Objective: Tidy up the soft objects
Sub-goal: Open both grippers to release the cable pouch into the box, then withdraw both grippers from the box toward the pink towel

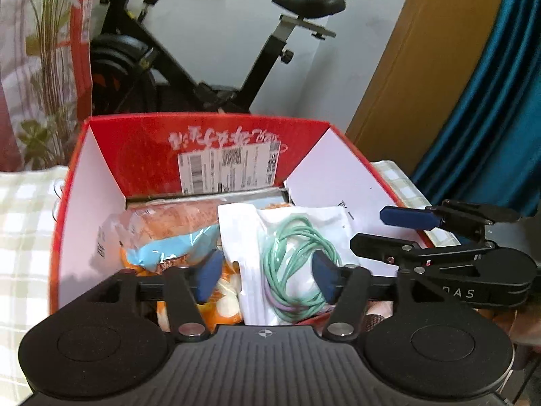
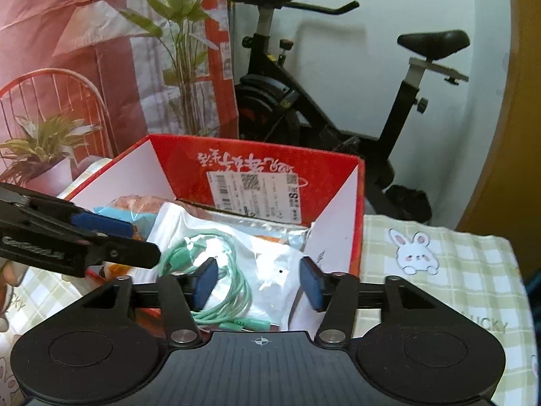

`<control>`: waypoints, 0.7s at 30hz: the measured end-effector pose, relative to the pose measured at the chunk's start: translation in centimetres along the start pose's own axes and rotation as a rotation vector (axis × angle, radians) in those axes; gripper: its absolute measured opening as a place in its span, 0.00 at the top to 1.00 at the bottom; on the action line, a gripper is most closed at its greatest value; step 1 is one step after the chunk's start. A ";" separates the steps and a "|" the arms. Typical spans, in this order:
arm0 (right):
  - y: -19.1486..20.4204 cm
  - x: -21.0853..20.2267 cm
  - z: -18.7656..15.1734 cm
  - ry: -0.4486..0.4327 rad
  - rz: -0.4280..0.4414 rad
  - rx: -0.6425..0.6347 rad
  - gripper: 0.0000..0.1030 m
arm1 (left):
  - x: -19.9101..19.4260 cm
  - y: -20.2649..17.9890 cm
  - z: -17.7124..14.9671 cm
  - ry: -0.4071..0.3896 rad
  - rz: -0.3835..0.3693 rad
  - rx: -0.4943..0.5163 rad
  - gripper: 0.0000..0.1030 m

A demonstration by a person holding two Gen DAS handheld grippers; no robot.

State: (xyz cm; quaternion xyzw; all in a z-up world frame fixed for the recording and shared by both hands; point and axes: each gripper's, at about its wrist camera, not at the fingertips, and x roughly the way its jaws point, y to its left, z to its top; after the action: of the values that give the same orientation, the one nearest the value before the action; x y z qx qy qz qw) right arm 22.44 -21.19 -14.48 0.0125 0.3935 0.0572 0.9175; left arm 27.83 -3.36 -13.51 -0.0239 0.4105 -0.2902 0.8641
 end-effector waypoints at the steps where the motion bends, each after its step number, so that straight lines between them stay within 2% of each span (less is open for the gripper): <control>1: 0.1 -0.2 0.1 -0.002 -0.003 -0.001 0.42 | -0.1 -0.2 0.1 -0.005 0.007 0.007 0.32; 3: 0.5 -0.8 0.1 -0.009 -0.016 -0.008 0.31 | -0.9 -0.5 0.0 -0.019 0.023 0.025 0.23; 5: 0.8 -1.4 0.2 -0.019 -0.024 -0.018 0.22 | -1.8 -0.8 -0.2 -0.039 0.046 0.045 0.09; 9: 1.6 -2.7 -0.1 -0.038 -0.038 -0.031 0.04 | -3.2 -1.2 -0.4 -0.055 0.083 0.067 0.04; 11: 1.9 -3.2 -0.2 -0.042 -0.042 -0.033 0.01 | -4.1 -1.3 -0.6 -0.068 0.098 0.068 0.02; 21: 3.8 -5.2 -1.7 -0.049 -0.065 -0.028 0.00 | -7.7 -1.2 -2.8 -0.144 0.169 0.063 0.00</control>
State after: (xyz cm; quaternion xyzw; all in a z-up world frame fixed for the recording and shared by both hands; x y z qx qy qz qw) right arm 17.33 -18.08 -11.66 -0.0116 0.3701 0.0323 0.9284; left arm 21.37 0.22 -9.67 0.0170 0.3386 -0.2267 0.9130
